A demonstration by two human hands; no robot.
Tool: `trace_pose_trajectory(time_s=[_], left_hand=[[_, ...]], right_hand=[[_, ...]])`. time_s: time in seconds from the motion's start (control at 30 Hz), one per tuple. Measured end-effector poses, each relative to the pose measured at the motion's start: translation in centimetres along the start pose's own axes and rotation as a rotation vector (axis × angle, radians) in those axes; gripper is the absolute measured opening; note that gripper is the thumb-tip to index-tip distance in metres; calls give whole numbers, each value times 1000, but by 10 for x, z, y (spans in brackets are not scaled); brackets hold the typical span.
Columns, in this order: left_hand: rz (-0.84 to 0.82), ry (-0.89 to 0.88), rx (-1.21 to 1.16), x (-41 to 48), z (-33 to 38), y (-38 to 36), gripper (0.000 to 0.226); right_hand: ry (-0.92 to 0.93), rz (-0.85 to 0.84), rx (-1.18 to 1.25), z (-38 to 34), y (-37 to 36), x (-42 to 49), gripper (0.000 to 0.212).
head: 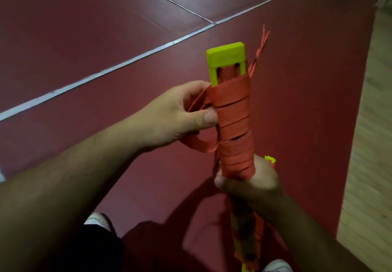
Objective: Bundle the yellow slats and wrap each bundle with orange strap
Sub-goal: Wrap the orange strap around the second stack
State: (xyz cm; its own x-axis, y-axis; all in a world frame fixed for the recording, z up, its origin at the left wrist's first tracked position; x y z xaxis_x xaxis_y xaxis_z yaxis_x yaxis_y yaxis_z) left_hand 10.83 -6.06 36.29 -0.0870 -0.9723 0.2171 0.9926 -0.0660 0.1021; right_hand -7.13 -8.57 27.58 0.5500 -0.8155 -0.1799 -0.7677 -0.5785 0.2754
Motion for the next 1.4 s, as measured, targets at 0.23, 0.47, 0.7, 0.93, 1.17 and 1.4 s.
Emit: trace_pose_trajectory(time_s=[0.23, 0.47, 0.7, 0.93, 1.17, 1.4], left_hand=[[-78, 72, 497, -3, -24, 3, 35], [88, 232, 228, -6, -34, -14, 23], [198, 157, 290, -5, -31, -14, 29], [152, 205, 223, -8, -33, -28, 25], [586, 253, 295, -22, -33, -20, 45], [441, -8, -54, -10, 0, -24, 40]], right_hand=[[-59, 117, 23, -4, 15, -3, 32], [-106, 291, -76, -3, 21, 0, 29], [-95, 408, -133, -4, 25, -1, 28], [-166, 512, -339, 0, 22, -1, 42], [174, 407, -633, -13, -14, -3, 41], [-35, -152, 29, -10, -12, 2, 45]])
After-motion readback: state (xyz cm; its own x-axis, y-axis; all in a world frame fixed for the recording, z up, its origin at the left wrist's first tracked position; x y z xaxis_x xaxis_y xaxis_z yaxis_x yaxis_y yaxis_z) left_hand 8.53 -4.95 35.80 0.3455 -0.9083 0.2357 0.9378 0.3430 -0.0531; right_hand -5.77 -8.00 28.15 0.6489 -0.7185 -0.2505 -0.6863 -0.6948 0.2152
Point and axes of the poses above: each hand's wrist, its own x-axis towards the middle knuckle, its own y-axis out of the back of the hand, z = x × y, the point moved 7 cm from there along x, towards the middle knuckle, and after that the axes turned 5 degrees about -y, right-handed, at the moved point
